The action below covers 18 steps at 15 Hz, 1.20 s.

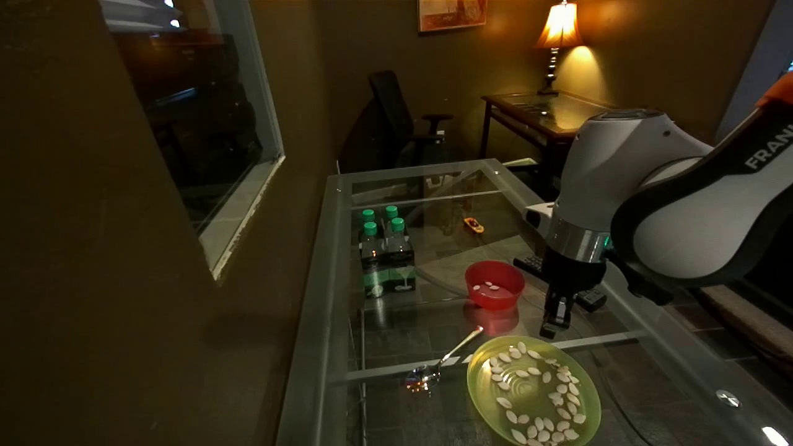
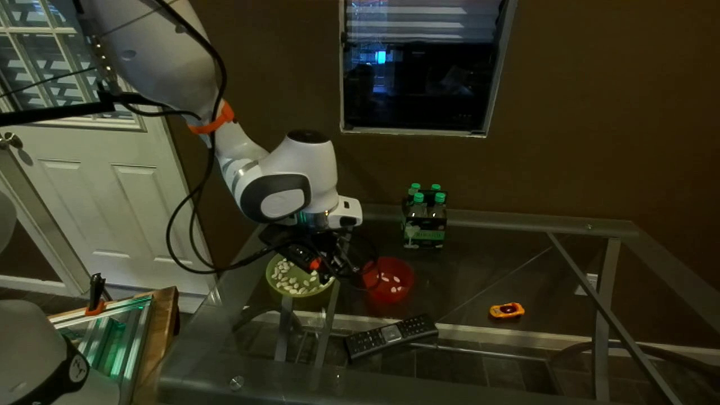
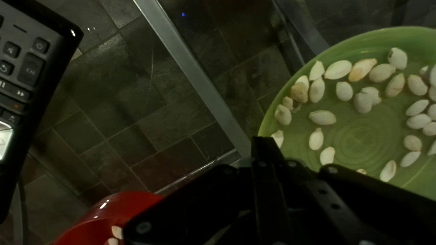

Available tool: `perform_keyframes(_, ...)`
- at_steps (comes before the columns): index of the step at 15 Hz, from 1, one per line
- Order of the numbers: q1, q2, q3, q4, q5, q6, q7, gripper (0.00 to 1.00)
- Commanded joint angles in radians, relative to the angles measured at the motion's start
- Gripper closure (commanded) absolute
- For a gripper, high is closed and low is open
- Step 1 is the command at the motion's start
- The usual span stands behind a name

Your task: Pour the contents on the yellow plate into the red bowl.

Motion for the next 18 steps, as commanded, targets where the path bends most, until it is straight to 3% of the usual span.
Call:
perform_keyframes(1, -0.05, 0.013, 0.052, -0.031, 0.11, 0.067, -0.092, 0.71)
perform_keyframes(5, -0.105, 0.032, 0.11, -0.047, 0.214, 0.111, -0.156, 0.6)
perform_keyframes(11, -0.227, 0.065, 0.223, -0.052, 0.363, 0.158, -0.25, 0.75)
perform_keyframes(18, -0.392, 0.102, 0.369, -0.045, 0.536, 0.175, -0.394, 0.81)
